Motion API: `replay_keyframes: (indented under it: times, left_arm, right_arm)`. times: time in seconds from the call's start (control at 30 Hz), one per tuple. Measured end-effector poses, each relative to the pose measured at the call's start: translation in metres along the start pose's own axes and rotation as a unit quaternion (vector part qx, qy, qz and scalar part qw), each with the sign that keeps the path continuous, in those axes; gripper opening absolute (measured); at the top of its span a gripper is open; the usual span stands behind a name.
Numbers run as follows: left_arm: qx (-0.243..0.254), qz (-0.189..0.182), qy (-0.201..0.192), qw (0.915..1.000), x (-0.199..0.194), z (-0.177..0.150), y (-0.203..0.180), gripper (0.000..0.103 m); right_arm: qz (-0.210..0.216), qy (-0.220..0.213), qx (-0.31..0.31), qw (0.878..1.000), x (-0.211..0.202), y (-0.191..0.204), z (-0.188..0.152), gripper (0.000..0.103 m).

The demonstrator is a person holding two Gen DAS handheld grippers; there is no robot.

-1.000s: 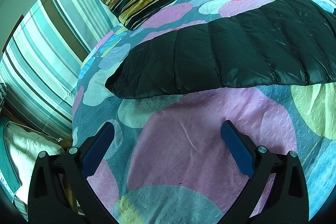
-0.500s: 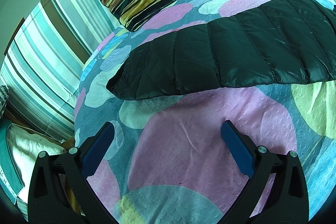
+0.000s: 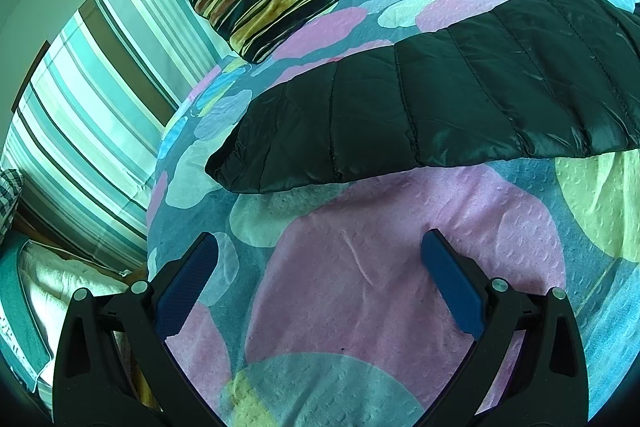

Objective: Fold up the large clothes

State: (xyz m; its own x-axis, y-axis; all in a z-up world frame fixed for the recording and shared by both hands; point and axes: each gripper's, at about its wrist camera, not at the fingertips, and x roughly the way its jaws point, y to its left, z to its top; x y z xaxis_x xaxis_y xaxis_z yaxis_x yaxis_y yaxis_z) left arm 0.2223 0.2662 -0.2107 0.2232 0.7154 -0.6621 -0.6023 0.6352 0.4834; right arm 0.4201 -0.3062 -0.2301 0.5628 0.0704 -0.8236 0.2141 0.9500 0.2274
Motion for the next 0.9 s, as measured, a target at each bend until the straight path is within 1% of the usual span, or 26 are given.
replay_keyframes:
  times: [0.17, 0.3, 0.43, 0.6, 0.7, 0.8, 0.9]
  left_arm:
    - [-0.001, 0.0, 0.0, 1.0, 0.0, 0.0, -0.001, 0.101]
    - [-0.001, 0.0, 0.0, 1.0, 0.0, 0.0, -0.001, 0.101]
    - [-0.001, -0.001, 0.0, 1.0, 0.0, 0.0, -0.001, 0.101]
    - [-0.005, -0.005, 0.001, 1.0, 0.0, -0.001, -0.003, 0.101]
    - [-0.006, -0.007, 0.002, 1.0, 0.001, 0.0, -0.002, 0.101]
    - [-0.006, -0.008, 0.002, 1.0, 0.002, 0.0, -0.002, 0.101]
    - [-0.006, -0.008, 0.002, 0.9999, 0.002, 0.0, -0.002, 0.101]
  right_arm:
    - [-0.002, -0.008, 0.0, 1.0, -0.001, 0.0, 0.0, 0.013]
    - [-0.008, -0.017, -0.005, 1.0, -0.006, 0.003, 0.0, 0.015]
    - [-0.008, -0.027, 0.005, 1.0, -0.017, 0.003, 0.002, 0.016]
    - [0.006, -0.053, 0.019, 0.998, -0.053, 0.002, 0.001, 0.028]
    - [0.007, -0.067, 0.013, 0.998, -0.076, 0.003, -0.007, 0.029]
    - [0.015, -0.069, 0.02, 0.997, -0.094, -0.003, -0.022, 0.029]
    - [0.012, -0.068, 0.023, 0.997, -0.108, -0.009, -0.039, 0.029]
